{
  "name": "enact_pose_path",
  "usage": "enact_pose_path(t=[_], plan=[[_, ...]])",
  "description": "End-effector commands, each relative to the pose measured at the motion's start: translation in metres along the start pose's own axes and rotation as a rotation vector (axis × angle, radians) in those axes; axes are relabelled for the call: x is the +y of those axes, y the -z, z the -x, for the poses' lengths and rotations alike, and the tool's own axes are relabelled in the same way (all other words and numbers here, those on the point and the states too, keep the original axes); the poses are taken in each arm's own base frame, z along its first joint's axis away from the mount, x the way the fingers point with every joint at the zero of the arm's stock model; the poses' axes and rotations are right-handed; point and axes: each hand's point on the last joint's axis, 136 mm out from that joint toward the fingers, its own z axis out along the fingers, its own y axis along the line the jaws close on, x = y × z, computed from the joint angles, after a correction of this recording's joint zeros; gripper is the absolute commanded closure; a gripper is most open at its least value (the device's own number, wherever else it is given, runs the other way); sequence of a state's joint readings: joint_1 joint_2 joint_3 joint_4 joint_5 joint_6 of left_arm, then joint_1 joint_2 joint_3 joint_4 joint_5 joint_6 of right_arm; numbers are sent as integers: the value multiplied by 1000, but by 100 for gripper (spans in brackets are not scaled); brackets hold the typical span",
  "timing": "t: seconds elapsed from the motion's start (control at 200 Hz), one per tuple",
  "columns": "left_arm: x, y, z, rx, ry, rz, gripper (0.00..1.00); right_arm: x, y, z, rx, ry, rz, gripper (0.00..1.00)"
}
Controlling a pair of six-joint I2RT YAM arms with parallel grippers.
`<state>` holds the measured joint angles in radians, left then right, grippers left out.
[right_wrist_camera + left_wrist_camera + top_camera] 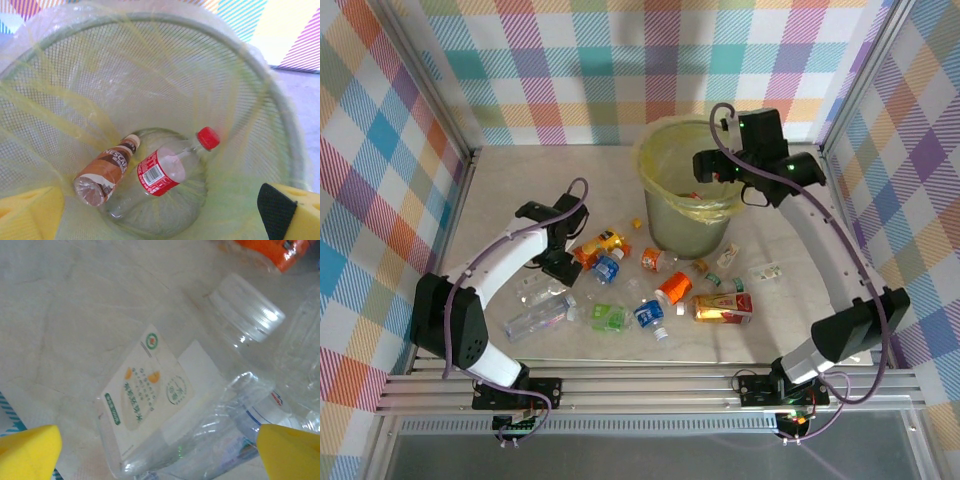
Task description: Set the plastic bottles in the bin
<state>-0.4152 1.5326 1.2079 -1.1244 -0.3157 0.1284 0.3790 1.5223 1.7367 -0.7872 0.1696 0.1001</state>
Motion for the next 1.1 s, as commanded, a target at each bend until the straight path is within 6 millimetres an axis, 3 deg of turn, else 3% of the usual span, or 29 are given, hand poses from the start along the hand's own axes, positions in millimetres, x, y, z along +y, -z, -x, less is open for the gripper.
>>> enact_pose_path(t=[0.0,0.485,1.095], plan=[[-11,-7,-14,57,-37,-68,0,-14,15,4,-38,-48,-60,0],[-17,-31,-9,82,-55,-72,0,-17,20,0,-58,-56,-71,0],[44,-56,29,-22,207,18,9,-17,26,1,-93,-67,-64,0]])
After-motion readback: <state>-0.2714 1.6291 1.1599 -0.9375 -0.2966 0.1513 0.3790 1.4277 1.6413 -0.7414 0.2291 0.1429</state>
